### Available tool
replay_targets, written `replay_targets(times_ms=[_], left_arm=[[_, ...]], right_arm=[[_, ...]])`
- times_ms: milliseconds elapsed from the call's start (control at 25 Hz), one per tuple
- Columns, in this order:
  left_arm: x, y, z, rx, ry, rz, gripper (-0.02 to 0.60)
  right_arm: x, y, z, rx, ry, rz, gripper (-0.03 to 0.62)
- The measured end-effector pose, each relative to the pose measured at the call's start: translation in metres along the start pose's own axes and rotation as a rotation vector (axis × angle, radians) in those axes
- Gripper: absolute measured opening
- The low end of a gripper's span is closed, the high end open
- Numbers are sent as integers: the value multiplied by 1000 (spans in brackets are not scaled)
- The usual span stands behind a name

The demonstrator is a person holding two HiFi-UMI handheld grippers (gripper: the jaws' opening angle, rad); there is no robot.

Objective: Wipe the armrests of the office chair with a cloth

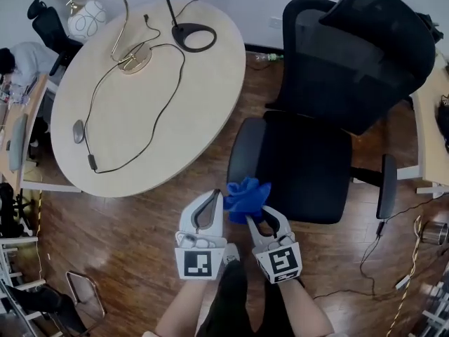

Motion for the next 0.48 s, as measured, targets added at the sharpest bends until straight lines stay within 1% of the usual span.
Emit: replay_targets(times_ms=[40,120,240,360,440,480], left_arm=[[3,1,6,4,-5,-1,69],[10,5,18,9,-18,1,69],[24,8,42,36,-33,15,69],[41,-2,61,88,-15,-18,69],[52,-13,64,116,-2,-36,69],[57,-19,63,130,5,-37,69]], right_arm=[[-12,11,5,8,-11,26,77],[-36,31,24,-17,-26,83,77],[-64,42,73,-88,-47,104,77],[-53,31,122,-155,-37,168,77],[-32,17,142,-157,-50,151,77],[-20,10,150,-157,-40,176,77]])
Point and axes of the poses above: the fingertips, and each gripper's own axes: x forward along the fingers, z to its right, y out of its top, the point moved 10 cm from there along -x, backward along the fingers, and after that the axes turned 15 degrees about x, right-handed, at the moved point
